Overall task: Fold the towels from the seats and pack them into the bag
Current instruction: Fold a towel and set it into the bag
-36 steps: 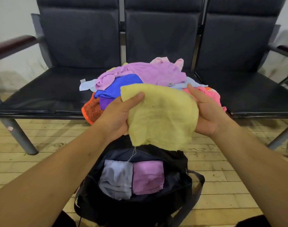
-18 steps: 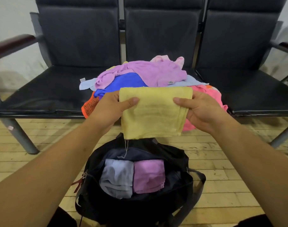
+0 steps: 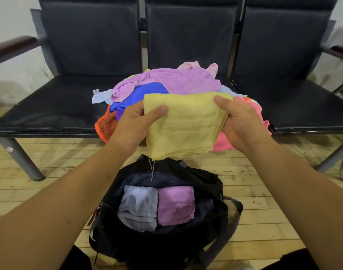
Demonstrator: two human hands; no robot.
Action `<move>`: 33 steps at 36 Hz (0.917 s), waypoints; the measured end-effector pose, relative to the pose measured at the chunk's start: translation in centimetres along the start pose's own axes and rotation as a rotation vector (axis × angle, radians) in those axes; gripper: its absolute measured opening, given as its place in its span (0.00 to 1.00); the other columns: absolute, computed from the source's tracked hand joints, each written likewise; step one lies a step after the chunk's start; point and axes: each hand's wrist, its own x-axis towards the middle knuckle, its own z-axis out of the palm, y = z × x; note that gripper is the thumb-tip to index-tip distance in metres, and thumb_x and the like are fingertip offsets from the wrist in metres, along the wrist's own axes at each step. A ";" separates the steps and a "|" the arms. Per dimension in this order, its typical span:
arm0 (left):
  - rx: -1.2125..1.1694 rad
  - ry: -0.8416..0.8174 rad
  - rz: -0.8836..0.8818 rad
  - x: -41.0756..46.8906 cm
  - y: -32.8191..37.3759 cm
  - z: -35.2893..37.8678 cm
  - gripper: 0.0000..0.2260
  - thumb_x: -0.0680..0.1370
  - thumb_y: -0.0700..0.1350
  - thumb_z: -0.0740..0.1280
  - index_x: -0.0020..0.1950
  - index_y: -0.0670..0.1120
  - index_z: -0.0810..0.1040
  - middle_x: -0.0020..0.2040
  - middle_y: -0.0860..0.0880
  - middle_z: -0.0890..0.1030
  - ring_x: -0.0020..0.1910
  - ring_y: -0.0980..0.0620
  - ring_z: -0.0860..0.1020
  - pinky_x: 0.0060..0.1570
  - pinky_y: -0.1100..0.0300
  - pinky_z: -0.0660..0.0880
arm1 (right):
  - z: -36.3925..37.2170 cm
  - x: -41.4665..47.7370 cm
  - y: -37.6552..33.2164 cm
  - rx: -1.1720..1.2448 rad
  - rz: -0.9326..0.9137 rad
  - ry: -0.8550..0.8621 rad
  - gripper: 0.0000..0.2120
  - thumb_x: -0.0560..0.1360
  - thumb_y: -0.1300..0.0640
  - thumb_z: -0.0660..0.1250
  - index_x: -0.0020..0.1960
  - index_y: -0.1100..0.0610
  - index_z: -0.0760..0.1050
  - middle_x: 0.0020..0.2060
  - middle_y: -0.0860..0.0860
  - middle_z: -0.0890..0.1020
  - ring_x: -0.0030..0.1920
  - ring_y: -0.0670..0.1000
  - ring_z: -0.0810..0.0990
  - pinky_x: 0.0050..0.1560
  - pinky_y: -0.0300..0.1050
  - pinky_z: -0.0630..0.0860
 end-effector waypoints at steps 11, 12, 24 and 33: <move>-0.025 -0.093 -0.105 0.6 -2.4 0.2 0.11 0.81 0.44 0.67 0.61 0.55 0.76 0.55 0.56 0.85 0.54 0.55 0.83 0.52 0.59 0.81 | -1.6 0.5 3.7 -0.019 0.348 -0.182 0.26 0.73 0.46 0.70 0.69 0.54 0.76 0.60 0.54 0.84 0.59 0.54 0.84 0.52 0.48 0.82; -0.017 -0.100 -0.127 0.7 -3.0 0.2 0.12 0.80 0.43 0.67 0.63 0.54 0.75 0.56 0.56 0.84 0.55 0.55 0.83 0.52 0.59 0.81 | -1.7 0.7 4.4 -0.018 0.356 -0.186 0.26 0.73 0.48 0.71 0.69 0.54 0.76 0.60 0.54 0.83 0.59 0.55 0.83 0.51 0.49 0.82; 0.103 -0.159 -0.554 0.1 -18.5 -0.5 0.21 0.80 0.37 0.67 0.73 0.44 0.68 0.64 0.43 0.80 0.61 0.43 0.80 0.63 0.45 0.76 | -5.7 0.8 19.2 -0.170 0.642 -0.061 0.20 0.75 0.68 0.70 0.65 0.54 0.78 0.57 0.58 0.84 0.57 0.60 0.83 0.57 0.60 0.80; 0.486 -0.182 -0.782 0.7 -29.0 -2.0 0.35 0.77 0.54 0.70 0.80 0.50 0.58 0.73 0.47 0.70 0.68 0.44 0.72 0.67 0.50 0.71 | -7.0 0.9 29.8 -0.412 0.739 0.053 0.14 0.75 0.62 0.72 0.59 0.51 0.77 0.56 0.53 0.80 0.55 0.54 0.78 0.60 0.53 0.75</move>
